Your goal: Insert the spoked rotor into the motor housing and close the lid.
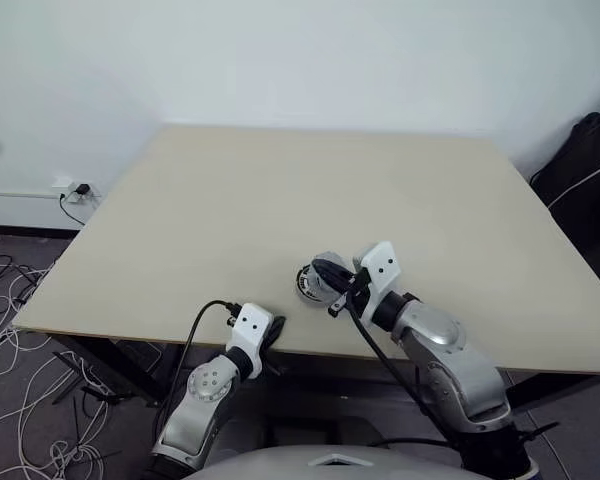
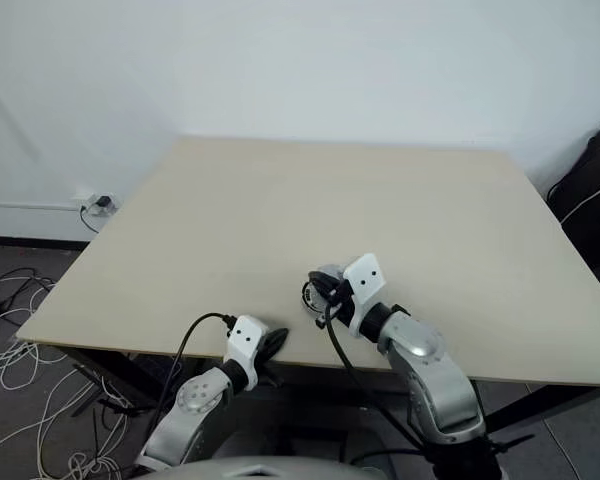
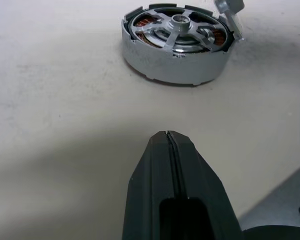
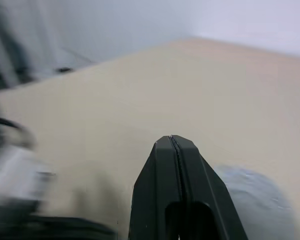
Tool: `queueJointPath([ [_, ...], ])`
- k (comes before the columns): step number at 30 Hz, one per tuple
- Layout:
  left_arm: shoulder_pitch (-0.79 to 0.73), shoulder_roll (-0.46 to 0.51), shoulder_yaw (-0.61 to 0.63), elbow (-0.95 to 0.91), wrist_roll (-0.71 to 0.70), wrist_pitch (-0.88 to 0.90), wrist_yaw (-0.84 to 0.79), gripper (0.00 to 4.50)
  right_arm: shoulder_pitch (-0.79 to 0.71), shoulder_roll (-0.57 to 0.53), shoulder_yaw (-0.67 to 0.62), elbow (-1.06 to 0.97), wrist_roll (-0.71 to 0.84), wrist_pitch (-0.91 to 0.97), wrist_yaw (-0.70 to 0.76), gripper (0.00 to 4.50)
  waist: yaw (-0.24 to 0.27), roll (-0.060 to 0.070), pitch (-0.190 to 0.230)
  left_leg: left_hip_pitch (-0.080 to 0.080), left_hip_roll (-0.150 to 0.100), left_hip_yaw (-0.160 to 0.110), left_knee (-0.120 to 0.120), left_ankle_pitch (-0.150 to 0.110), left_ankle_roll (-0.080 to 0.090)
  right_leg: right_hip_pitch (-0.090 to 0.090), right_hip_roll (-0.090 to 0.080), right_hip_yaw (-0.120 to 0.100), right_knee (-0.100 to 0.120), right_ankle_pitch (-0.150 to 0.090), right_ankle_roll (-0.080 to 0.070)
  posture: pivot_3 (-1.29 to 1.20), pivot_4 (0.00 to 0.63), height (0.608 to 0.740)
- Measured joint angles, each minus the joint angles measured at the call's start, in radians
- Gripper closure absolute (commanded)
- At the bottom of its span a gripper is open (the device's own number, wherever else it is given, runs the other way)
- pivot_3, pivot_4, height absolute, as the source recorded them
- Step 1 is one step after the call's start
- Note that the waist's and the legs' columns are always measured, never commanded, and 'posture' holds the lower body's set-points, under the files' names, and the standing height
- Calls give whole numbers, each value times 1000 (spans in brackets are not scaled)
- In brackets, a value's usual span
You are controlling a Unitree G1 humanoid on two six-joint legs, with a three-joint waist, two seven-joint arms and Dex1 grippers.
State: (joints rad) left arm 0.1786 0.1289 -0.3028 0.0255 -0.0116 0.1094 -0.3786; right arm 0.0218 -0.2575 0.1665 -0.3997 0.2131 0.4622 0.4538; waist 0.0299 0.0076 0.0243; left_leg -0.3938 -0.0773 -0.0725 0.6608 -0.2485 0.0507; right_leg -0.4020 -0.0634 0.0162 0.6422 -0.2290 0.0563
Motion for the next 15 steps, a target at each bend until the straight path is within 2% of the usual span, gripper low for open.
queueJointPath([
  [15, -2, -4, -1, 1, 1, 11, -10, 4500, -82, 119, 19, 431, -89, -165, -75, 4487, -3, 2, 0, 1, 0, 0, 0, 0, 0, 0, 1, 0, 1, 0, -1, 0, 0, 740],
])
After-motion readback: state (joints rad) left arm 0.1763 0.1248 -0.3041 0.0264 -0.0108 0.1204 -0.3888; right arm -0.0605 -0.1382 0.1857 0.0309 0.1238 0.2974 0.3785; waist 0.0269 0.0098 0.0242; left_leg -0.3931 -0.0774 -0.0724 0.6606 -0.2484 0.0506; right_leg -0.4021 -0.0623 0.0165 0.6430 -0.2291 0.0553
